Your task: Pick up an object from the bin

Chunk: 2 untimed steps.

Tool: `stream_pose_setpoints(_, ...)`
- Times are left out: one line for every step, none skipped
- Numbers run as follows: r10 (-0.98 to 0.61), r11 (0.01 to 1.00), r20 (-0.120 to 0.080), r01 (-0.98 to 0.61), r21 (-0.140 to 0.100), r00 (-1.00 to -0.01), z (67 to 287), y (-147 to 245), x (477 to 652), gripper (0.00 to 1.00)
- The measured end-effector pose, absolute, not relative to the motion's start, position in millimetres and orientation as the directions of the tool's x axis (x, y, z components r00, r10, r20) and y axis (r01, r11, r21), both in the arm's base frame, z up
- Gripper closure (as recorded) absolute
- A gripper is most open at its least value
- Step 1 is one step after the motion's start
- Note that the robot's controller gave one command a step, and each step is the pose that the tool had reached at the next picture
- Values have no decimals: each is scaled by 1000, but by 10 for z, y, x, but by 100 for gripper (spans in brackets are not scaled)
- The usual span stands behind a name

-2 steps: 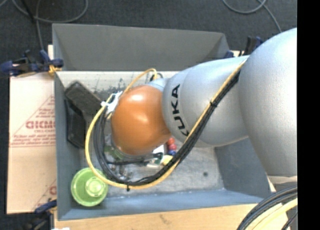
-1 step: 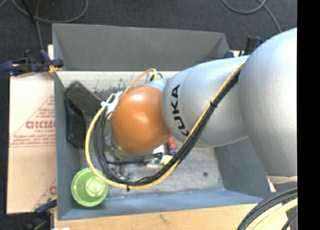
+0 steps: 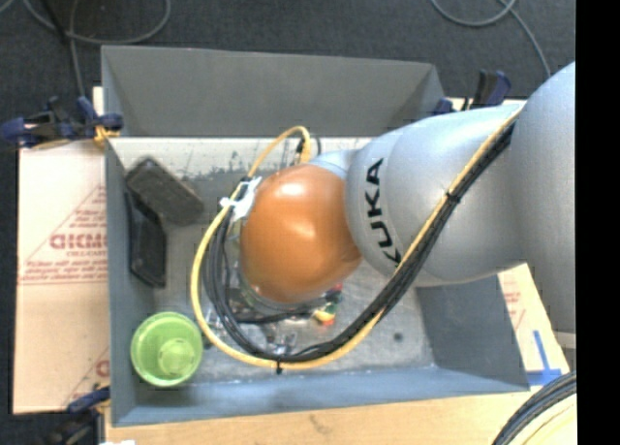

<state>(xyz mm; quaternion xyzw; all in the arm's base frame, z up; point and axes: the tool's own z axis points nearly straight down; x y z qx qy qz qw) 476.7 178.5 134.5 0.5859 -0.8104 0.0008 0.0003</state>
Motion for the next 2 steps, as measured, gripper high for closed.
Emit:
stream_pose_setpoints(-949, 315, 0, -949, 2, -315, 1346, 1802, 4762, 100)
stream_pose_setpoints(-949, 316, 3, -949, 1, -316, 1343, 1786, 4763, 0)
